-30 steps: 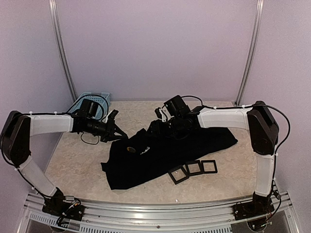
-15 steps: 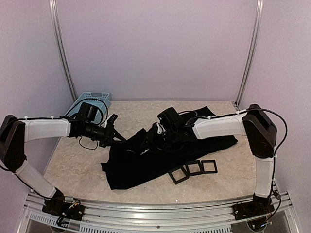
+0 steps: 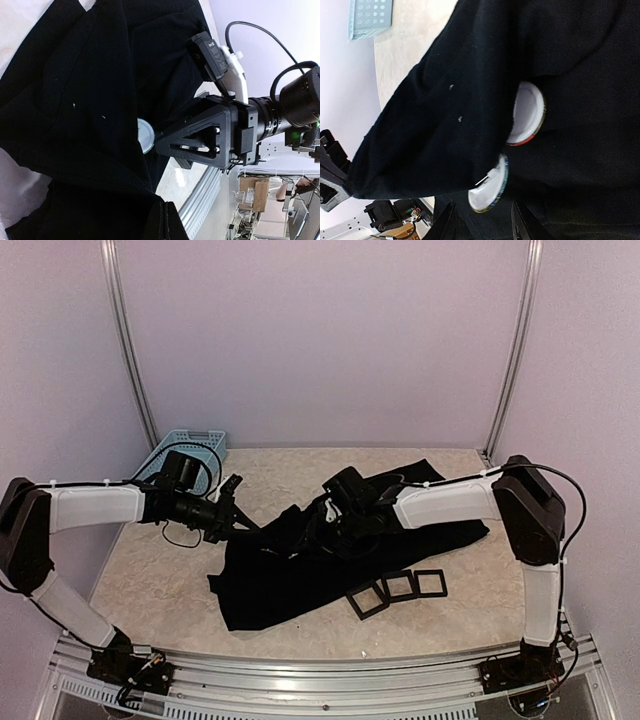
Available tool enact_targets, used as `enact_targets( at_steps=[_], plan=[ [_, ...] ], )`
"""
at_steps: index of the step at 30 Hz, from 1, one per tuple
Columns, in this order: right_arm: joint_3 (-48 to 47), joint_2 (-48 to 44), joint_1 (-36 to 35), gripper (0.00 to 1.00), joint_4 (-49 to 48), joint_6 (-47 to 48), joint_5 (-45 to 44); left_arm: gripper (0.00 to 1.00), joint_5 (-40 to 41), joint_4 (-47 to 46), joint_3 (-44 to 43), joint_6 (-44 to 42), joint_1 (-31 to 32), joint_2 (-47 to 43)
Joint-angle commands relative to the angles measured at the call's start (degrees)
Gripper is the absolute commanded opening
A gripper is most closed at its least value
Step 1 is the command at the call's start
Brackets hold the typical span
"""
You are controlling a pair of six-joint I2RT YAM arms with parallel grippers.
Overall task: Remove the brooch from the garment
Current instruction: Pick up the brooch from the flattened clothing.
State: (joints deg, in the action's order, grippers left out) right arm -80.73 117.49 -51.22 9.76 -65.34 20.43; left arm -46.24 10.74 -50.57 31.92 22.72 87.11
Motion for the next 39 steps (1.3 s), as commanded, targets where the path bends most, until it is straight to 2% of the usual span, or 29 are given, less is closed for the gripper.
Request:
enact_targets(
  at_steps=[1,8,15,21,24,25,28,31,32,34,39],
  plan=[
    [-1.20,1.90,-0.46,0.37,2.66,-0.66,-0.89,0.00,-0.15,-0.47,0.57,-0.27,0.57,-1.42],
    [-1.53,3.18,-0.52,0.31,-0.24,-1.36,-0.54,0.00,-0.06,-0.07,0.57,-0.23,0.53,-1.49],
    [-1.64,3.72,-0.47,0.14,-3.09,-1.72,0.17,0.00,0.01,0.15,0.64,-0.36,0.52,-1.59],
    [-1.63,4.52,-0.50,0.08,-4.47,-1.46,0.55,0.00,0.51,0.77,0.68,-0.53,0.52,-1.83],
    [-2.17,4.54,-0.39,0.00,-4.21,-0.14,0.24,0.00,0.86,1.31,0.61,-0.71,0.50,-2.16],
    [-2.62,4.38,-0.37,0.00,-2.86,1.08,-0.15,0.03,0.96,1.72,0.53,-0.83,0.54,-2.27],
    [-3.88,2.57,0.04,0.00,1.42,5.81,-3.85,0.28,3.67,6.09,-1.63,-3.03,0.57,-3.01],
    [-4.02,0.27,0.49,0.00,2.83,11.42,-6.66,0.64,8.50,10.74,-4.85,-6.18,0.13,-4.56],
    [-3.93,-0.27,0.77,0.00,2.78,13.50,-6.99,0.70,9.10,11.51,-6.06,-6.67,-0.32,-5.14],
    [-4.29,-1.16,1.27,0.00,2.74,17.60,-7.52,0.80,9.27,11.76,-7.49,-6.91,-1.31,-5.74],
    [-6.45,-2.74,2.06,0.00,4.48,28.07,-10.00,0.93,6.36,9.16,-11.87,-6.82,-3.80,-3.49]
  ],
)
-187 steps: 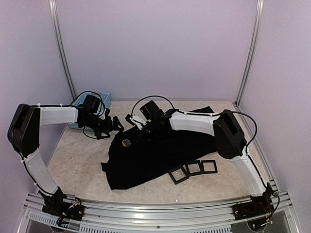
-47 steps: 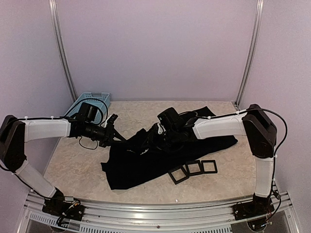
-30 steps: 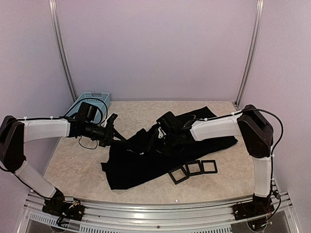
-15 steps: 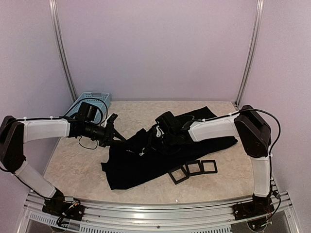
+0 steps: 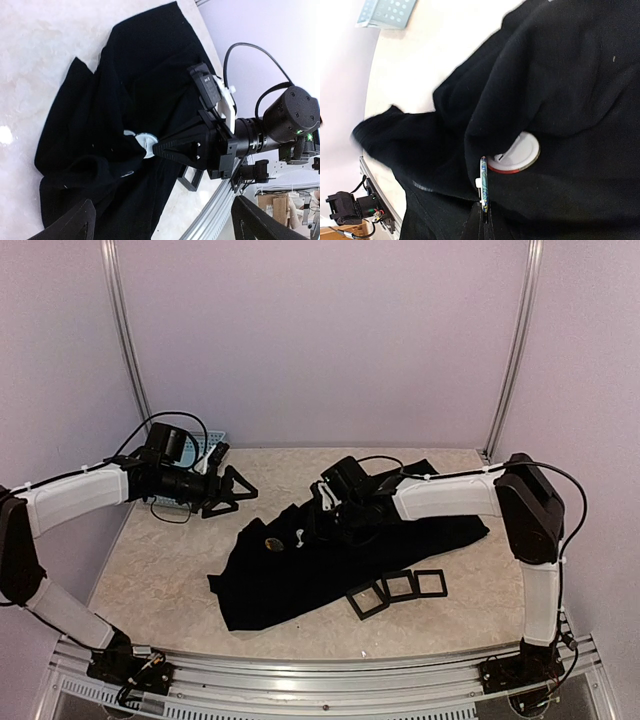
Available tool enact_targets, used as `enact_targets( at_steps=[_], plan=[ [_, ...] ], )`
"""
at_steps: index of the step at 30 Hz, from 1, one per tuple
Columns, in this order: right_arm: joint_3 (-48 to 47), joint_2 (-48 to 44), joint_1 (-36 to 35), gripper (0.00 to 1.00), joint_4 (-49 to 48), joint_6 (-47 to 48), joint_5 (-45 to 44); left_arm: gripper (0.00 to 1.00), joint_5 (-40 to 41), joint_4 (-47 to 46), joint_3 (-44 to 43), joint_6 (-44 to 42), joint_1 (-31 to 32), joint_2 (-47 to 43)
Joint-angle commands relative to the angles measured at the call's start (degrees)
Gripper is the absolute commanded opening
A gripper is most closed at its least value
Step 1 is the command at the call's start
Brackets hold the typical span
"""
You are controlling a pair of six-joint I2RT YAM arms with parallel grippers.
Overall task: Remove the brooch from the garment
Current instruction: Pick up the brooch from the flattened clothing.
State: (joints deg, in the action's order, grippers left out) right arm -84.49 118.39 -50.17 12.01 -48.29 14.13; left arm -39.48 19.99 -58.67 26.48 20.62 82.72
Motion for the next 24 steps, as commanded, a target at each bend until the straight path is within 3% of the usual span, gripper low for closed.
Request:
enact_targets(
  at_steps=[1,6,14,21,24],
  plan=[
    [-2.63,-3.95,1.06,0.00,1.52,13.35,-3.91,0.94,-1.40,-0.70,-4.86,-1.53,-2.04,1.60],
    [-1.09,-4.50,2.41,0.00,-5.13,17.19,-0.43,0.97,-9.10,-4.57,-9.04,-2.79,-3.18,8.24],
    [0.73,-2.19,7.03,0.00,-17.66,19.81,14.15,0.96,-18.06,-11.17,-11.32,-6.36,-4.49,18.36],
    [-3.60,2.24,9.43,0.00,-17.26,21.76,24.09,0.93,-23.47,-10.57,-15.39,-9.36,-4.54,24.99],
    [-4.81,3.78,10.18,0.00,-17.44,21.45,27.61,0.86,-23.42,-9.67,-16.15,-10.88,-4.38,26.00]
  ],
)
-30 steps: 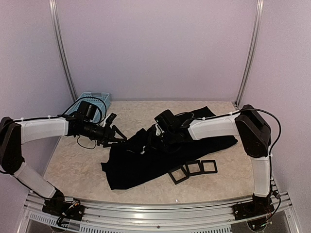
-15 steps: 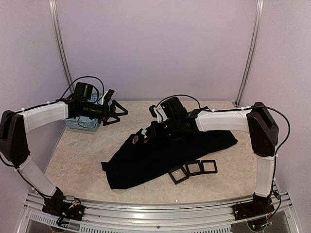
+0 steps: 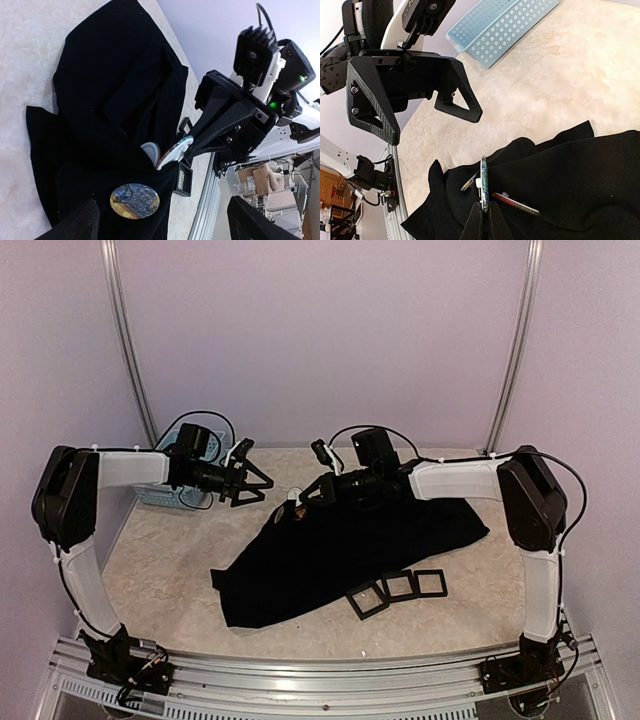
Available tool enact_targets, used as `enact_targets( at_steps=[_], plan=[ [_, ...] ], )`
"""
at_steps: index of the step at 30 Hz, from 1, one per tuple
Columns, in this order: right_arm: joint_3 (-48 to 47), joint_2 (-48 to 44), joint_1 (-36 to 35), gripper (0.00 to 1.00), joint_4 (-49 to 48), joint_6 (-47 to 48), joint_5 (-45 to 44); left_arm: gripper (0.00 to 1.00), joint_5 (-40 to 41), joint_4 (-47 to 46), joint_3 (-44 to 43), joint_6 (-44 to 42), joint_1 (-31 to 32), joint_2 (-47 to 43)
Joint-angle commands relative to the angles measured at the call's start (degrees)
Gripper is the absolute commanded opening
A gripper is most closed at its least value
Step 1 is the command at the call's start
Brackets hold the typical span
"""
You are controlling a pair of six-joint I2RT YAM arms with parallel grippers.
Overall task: Remove the brooch from the garment
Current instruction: Pick up the brooch from the flattened clothing, then pass from the right arm to the left
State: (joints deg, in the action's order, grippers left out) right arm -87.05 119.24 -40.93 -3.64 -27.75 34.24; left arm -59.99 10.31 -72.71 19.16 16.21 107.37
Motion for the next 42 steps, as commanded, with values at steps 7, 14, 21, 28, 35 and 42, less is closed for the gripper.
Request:
enact_targets(
  at_steps=[7,14,21,28,35,42],
  plan=[
    [-5.66,5.90,1.76,0.00,-0.63,0.67,13.69,0.61,-2.96,4.73,-5.10,-7.51,1.59,4.48],
    [-7.11,7.36,1.72,0.00,0.70,0.30,17.78,0.47,-2.40,5.60,-5.62,-8.92,2.72,5.75],
    [-7.22,8.05,1.73,0.00,0.75,-0.37,19.95,0.36,-3.17,5.38,-3.90,-9.59,3.65,5.34],
    [-7.68,8.98,1.82,0.00,-0.09,-1.65,22.65,0.28,-4.30,7.63,-2.76,-10.18,4.02,4.86],
    [-7.66,9.24,2.46,0.00,-0.36,-2.30,25.15,0.29,-5.11,7.68,-0.97,-10.66,4.46,3.46],
    [-7.79,9.75,2.61,0.00,-0.74,-2.96,26.74,0.32,-5.89,7.72,-0.97,-11.23,4.63,3.34]
  ],
)
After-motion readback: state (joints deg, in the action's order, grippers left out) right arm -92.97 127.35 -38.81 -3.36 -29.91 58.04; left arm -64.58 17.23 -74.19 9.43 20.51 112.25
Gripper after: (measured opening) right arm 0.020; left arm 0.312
